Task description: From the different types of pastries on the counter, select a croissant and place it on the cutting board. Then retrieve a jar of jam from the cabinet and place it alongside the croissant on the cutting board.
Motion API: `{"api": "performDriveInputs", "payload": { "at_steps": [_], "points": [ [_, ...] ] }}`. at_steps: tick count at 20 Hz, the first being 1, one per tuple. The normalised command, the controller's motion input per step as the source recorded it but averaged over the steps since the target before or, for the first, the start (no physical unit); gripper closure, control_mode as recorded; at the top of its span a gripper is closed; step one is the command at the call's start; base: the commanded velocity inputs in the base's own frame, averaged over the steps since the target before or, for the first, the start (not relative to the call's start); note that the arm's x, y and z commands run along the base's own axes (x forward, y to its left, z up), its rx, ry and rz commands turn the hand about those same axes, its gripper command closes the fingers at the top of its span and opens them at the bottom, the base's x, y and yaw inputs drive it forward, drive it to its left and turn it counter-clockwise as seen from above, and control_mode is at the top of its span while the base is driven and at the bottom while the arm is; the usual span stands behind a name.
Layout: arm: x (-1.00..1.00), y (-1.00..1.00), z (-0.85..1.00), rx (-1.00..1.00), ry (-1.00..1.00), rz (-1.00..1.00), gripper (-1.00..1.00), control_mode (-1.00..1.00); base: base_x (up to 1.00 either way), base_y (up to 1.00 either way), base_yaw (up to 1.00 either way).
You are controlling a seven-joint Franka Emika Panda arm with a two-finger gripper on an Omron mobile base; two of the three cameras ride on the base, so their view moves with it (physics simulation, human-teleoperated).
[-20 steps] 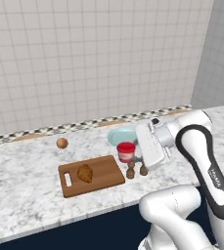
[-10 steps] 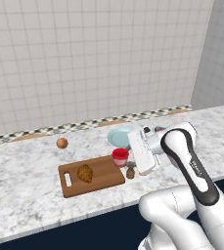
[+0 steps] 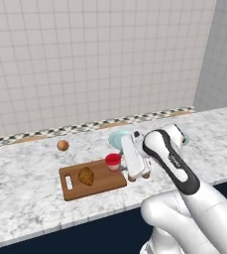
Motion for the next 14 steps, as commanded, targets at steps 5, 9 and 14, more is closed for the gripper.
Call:
{"api": "performDriveInputs", "payload": {
  "at_steps": [5,9,14],
  "points": [
    [0.09,0.15,-0.37,-0.04,0.0,0.01,1.0,-1.0,0.0,0.0,0.0],
    [0.27,-0.15,-0.3,0.0,0.0,0.04,1.0,-1.0,0.0,0.0,0.0],
    [0.24,-0.07,-0.35,0.0,0.0,0.04,1.0,-1.0,0.0,0.0,0.0]
  ]
}}
